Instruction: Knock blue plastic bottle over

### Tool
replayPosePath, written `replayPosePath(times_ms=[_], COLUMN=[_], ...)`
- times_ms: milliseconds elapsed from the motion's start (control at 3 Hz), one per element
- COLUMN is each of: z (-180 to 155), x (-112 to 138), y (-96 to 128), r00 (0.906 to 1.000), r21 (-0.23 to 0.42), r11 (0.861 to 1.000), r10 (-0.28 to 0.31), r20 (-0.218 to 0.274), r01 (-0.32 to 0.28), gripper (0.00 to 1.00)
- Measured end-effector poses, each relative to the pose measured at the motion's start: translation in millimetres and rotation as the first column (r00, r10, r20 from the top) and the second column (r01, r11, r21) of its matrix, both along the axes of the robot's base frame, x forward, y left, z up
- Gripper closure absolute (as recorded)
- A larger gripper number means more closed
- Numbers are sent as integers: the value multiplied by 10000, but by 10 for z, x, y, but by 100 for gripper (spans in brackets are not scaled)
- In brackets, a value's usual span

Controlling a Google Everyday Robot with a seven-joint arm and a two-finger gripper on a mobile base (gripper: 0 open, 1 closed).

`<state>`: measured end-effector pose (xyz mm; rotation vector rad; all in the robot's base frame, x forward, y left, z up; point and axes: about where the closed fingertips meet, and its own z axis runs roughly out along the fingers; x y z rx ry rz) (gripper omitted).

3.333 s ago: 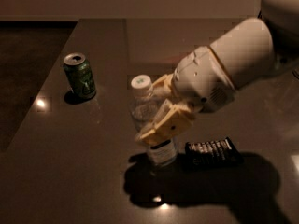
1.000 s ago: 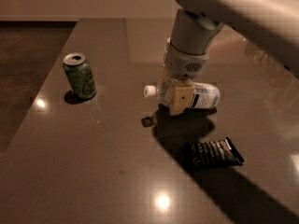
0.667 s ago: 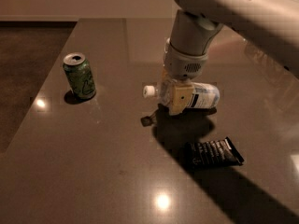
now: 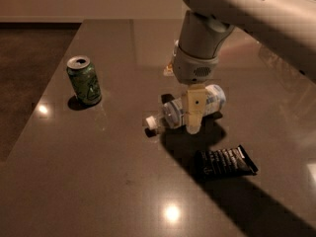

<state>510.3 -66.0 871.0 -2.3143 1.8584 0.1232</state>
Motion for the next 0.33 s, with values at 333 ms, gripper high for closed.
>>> replayPosePath(times_ms=[333], z=[0], x=[0], y=[0], r00=[10000], r21=[0], r11=[10000], r10=[0], r20=[1], r01=[0], gripper=[0])
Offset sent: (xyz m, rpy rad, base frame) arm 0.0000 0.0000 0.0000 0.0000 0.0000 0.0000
